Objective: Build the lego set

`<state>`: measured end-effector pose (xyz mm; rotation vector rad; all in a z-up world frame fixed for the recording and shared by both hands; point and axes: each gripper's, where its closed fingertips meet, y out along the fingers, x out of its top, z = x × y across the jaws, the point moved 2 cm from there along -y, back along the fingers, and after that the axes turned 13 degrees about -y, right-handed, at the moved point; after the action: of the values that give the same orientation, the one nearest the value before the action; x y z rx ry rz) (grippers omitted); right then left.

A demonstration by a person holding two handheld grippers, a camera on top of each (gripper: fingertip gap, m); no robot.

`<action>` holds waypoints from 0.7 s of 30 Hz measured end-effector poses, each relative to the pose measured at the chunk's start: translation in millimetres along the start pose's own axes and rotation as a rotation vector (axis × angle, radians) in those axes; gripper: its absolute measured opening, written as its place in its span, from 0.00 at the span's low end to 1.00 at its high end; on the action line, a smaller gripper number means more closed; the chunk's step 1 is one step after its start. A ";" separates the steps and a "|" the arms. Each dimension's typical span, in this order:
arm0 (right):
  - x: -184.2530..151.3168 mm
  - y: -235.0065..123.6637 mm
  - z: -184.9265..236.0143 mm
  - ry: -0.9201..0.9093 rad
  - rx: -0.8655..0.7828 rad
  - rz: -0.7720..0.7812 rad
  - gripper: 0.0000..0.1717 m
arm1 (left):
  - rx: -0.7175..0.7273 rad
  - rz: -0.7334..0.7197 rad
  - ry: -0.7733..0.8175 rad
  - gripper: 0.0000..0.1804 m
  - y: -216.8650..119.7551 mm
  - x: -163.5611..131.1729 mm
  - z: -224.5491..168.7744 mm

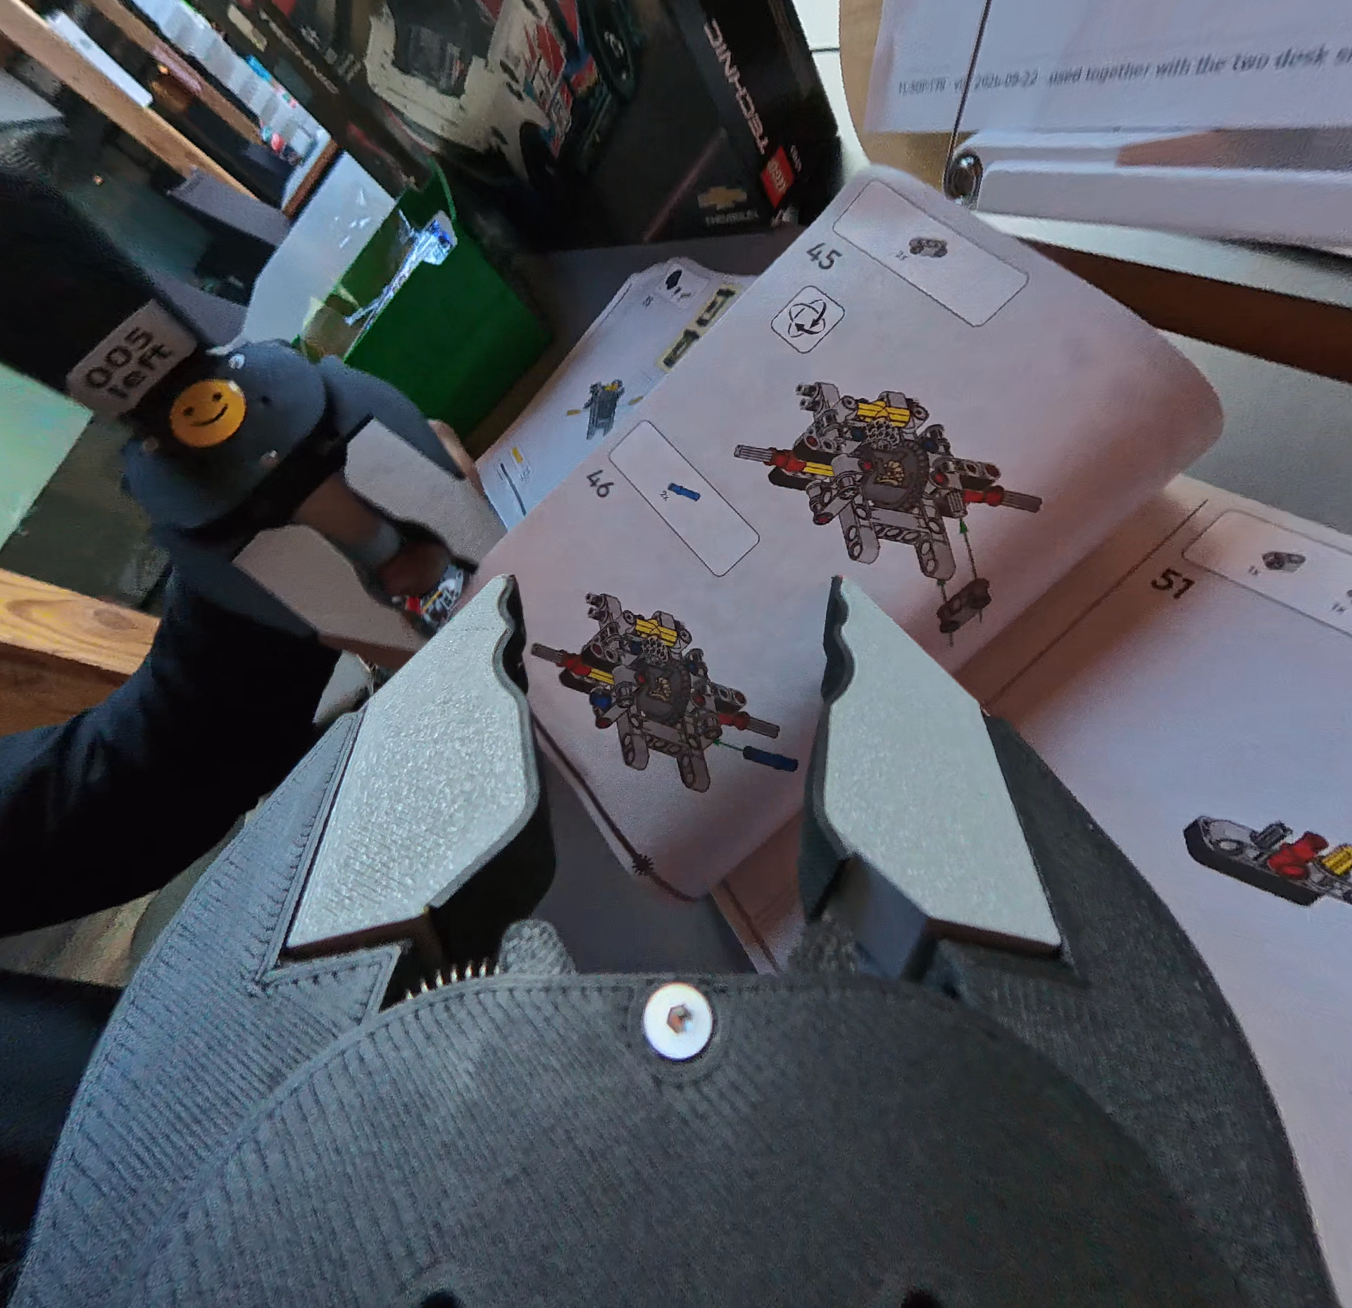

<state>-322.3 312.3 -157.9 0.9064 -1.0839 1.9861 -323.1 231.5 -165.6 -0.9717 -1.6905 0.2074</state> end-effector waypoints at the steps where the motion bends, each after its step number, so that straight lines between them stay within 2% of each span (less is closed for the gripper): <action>1: -3.0 -2.1 -0.7 -0.001 0.005 0.017 0.46 | -0.001 0.016 -0.025 0.13 -1.8 -3.9 5.1; 6: -32.7 -11.0 -20.3 0.034 -0.090 0.184 0.43 | -0.087 -0.007 -0.199 0.14 -4.8 -8.1 20.1; 10: -33.6 -12.8 -20.4 0.061 -0.066 0.178 0.41 | -0.057 -0.048 -0.321 0.15 -3.7 -7.1 38.0; 14: -39.4 -17.4 -26.7 0.051 -0.112 0.217 0.41 | -0.027 -0.092 -0.443 0.18 4.2 -7.7 53.3; 21: -42.4 -18.0 -25.7 0.032 -0.121 0.248 0.42 | -0.146 -0.189 -0.574 0.19 15.4 4.9 44.0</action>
<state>-291.9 332.4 -196.1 0.7026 -1.3369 2.0979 -354.0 259.4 -187.1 -0.9009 -2.3383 0.2558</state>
